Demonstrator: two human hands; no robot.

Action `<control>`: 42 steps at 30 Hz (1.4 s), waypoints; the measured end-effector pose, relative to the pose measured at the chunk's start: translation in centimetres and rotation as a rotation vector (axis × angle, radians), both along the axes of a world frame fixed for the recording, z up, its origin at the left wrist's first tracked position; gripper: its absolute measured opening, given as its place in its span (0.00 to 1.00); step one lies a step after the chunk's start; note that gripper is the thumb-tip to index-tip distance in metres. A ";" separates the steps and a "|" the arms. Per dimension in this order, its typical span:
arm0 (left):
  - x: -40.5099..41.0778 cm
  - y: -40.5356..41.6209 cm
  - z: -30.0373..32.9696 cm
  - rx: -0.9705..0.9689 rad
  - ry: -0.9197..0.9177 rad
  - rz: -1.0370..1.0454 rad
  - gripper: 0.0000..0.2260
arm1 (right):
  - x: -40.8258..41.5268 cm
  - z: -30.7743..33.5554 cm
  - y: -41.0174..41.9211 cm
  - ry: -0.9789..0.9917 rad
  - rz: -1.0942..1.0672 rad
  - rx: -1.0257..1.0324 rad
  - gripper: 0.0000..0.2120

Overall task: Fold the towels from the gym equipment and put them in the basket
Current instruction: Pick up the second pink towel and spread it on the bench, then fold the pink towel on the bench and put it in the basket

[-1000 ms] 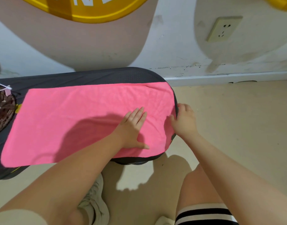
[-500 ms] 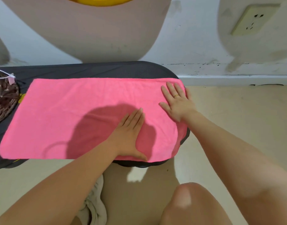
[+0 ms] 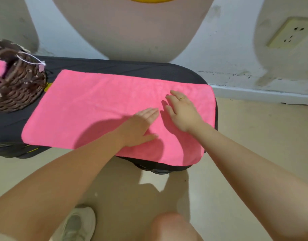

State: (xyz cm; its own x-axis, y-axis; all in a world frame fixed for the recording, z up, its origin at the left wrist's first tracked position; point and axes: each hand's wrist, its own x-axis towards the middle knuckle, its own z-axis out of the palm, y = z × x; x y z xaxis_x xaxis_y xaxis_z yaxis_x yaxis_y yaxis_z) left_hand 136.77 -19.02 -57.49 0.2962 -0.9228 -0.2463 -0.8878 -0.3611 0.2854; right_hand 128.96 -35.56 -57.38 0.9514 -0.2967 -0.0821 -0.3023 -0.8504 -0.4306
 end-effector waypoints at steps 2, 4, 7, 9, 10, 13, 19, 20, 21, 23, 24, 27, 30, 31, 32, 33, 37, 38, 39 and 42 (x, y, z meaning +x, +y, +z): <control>1.7 3.3 -0.1 -0.071 -0.071 0.083 0.27 | 1.9 -0.1 2.9 -0.011 0.057 0.004 0.20; 3.7 7.6 -0.2 -0.085 -0.109 0.240 0.27 | 4.2 -0.2 6.0 0.002 0.102 0.000 0.19; 7.3 14.0 -0.9 -0.141 -0.159 0.469 0.30 | 8.1 -0.5 11.1 0.002 0.158 0.015 0.16; 9.8 17.4 -0.8 -0.140 -0.200 0.584 0.23 | 10.7 -0.4 14.6 -0.003 0.205 0.004 0.15; 11.0 18.8 -0.8 -0.147 -0.221 0.637 0.17 | 12.0 -0.3 16.2 0.003 0.225 -0.013 0.15; 13.9 22.3 -1.0 -0.207 -0.266 0.763 0.12 | 15.7 0.0 20.3 0.003 0.244 -0.062 0.15; 17.5 25.5 -1.1 -0.137 -0.179 0.878 0.16 | 21.9 0.5 25.8 -0.008 0.247 -0.049 0.17; 17.7 25.7 -1.2 -0.128 -0.176 0.872 0.17 | 22.7 0.8 26.4 -0.008 0.267 -0.043 0.17; 17.9 25.8 -1.3 -0.120 -0.172 0.866 0.18 | 23.5 0.9 26.9 -0.003 0.282 -0.043 0.16; 18.4 25.8 -1.6 -0.081 -0.155 0.868 0.18 | 25.0 1.1 27.6 0.039 0.300 -0.073 0.13; 18.6 25.7 -1.6 -0.050 -0.138 0.873 0.18 | 25.5 1.2 27.9 0.069 0.310 -0.087 0.15; 19.0 25.6 -1.6 -0.059 -0.034 0.868 0.15 | 26.5 1.0 28.6 0.089 0.333 -0.016 0.23; 19.0 25.9 -1.4 -0.176 0.064 0.816 0.12 | 26.9 0.9 28.8 0.104 0.379 0.054 0.23; 19.0 26.0 -1.2 -0.225 0.117 0.806 0.10 | 27.1 1.0 28.7 0.133 0.397 -0.026 0.20; 19.0 26.1 -0.9 -0.273 0.184 0.803 0.09 | 27.3 1.2 28.4 0.162 0.406 -0.161 0.16; 19.1 26.2 -0.8 -0.317 0.245 0.803 0.09 | 27.4 1.4 28.0 0.170 0.401 -0.291 0.14; 19.2 26.1 -0.4 -0.430 0.334 0.817 0.09 | 26.7 2.0 25.3 0.007 0.169 -0.422 0.11; 19.2 26.0 -0.3 -0.451 0.357 0.820 0.07 | 26.4 1.9 24.3 -0.025 0.078 -0.398 0.11; 19.3 25.9 0.0 -0.467 0.378 0.821 0.07 | 26.1 2.0 23.4 -0.023 -0.015 -0.363 0.11; 19.5 25.4 0.4 -0.503 0.417 0.834 0.07 | 25.3 2.0 21.4 0.012 -0.229 -0.181 0.12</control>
State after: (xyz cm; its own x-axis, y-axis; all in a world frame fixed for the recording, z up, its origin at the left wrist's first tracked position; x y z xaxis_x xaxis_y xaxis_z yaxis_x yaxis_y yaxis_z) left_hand 156.29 6.37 -57.05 0.8630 -0.4907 -0.1205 -0.2107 -0.5663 0.7968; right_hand 154.29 -14.20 -55.35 0.8573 -0.5145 -0.0189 -0.4994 -0.8220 -0.2736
